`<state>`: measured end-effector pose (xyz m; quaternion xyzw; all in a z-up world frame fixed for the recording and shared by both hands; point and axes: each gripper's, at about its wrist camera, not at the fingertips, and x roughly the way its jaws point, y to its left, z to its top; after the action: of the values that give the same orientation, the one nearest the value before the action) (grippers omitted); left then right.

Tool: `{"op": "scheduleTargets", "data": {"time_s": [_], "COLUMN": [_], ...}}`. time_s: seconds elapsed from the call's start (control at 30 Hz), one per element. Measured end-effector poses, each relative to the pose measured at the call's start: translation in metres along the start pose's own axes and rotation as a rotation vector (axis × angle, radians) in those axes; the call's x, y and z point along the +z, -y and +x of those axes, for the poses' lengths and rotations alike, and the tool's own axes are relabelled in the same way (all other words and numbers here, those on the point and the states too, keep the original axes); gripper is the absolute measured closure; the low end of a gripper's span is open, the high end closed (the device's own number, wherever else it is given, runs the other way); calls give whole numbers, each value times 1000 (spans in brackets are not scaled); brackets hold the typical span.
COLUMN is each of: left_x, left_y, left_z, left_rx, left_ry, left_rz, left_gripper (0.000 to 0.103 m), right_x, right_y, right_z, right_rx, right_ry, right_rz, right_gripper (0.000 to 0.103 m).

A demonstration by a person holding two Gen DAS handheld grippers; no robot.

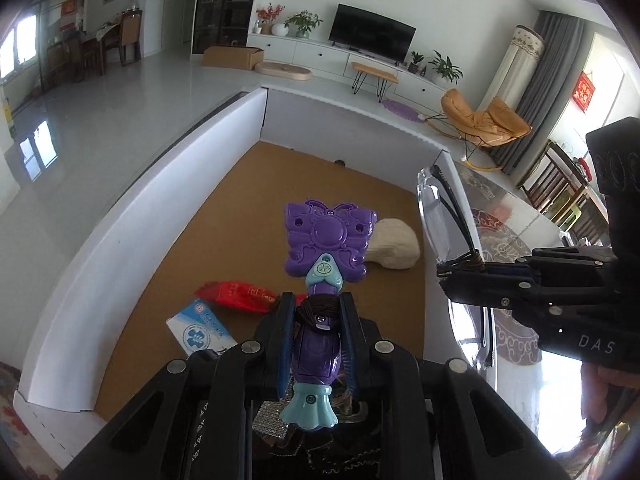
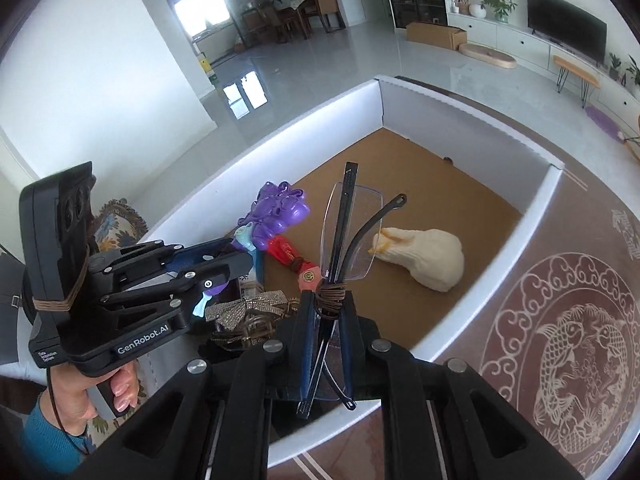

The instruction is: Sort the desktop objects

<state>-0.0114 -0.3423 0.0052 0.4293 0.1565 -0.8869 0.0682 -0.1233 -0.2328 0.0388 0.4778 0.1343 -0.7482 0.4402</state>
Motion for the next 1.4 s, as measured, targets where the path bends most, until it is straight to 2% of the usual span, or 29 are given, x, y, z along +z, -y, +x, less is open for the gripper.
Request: {"op": "scheduleTargets", "data": {"time_s": [0.1, 0.13, 0.17, 0.2, 0.23, 0.27, 0.33, 0.4, 0.43, 0.5, 0.53, 0.57, 0.67, 0.73, 0.83, 0.97, 1.03, 1.17, 1.33, 1.4], "left_x": [-3, -3, -4, -2, -3, -5, -8, -10, -10, -9, -9, -10, -16, -20, -26, -33, -36, -35, -36, -37], "left_y": [-11, -11, -11, -9, -7, -5, 0, 2, 5, 8, 11, 16, 23, 30, 38, 43, 43, 41, 41, 35], "left_z": [10, 10, 9, 9, 6, 0, -10, -15, -17, -19, -21, -25, -39, -46, -55, -65, -67, -64, -67, -71], "left_rx": [12, 28, 44, 56, 69, 77, 82, 110, 152, 282, 330, 344, 325, 374, 442, 492, 518, 522, 607, 587], "left_ry": [-40, -36, -38, -36, -21, 11, 53, 73, 75, 69, 81, 99, 164, 193, 220, 255, 250, 192, 173, 162], "left_rz": [-45, -47, -44, -40, -34, -27, -26, -58, -76, -121, -137, -145, -142, -150, -162, -191, -218, -219, -216, -255], "left_gripper": [81, 72, 50, 36, 13, 9, 8, 7, 7, 7, 7, 7, 7, 7, 7, 7, 7, 7, 7, 7], "right_x": [1, 0, -2, -4, -6, -8, -11, -12, -12, -12, -14, -16, -20, -23, -26, -33, -34, -34, -31, -30], "right_y": [-7, -7, -3, -1, 2, 3, 5, 9, 11, 13, 12, 13, 14, 18, 25, 31, 32, 28, 16, 12], "right_z": [42, 53, 62, 67, 66, 62, 48, 33, 27, 11, 3, -7, -27, -35, -39, -46, -48, -49, -43, -42], "right_rx": [-45, -52, -53, -54, -55, -55, -73, -64, -64, -59, -59, -63, -93, -127, -207, -260, -257, -235, -230, -225], "right_ry": [-71, -100, -126, -138, -128, -101, -46, -17, -7, 20, 43, 68, 134, 156, 128, 128, 128, 122, 93, 84], "right_rz": [-24, -23, -12, 3, 15, 17, 14, 20, 22, 13, -1, -14, -34, -26, -1, -5, 0, 1, -39, -48], "right_gripper": [89, 88, 81, 74, 55, 35, 24, 21, 20, 12, 4, 0, 0, 0, 0, 0, 0, 0, 0, 0]}}
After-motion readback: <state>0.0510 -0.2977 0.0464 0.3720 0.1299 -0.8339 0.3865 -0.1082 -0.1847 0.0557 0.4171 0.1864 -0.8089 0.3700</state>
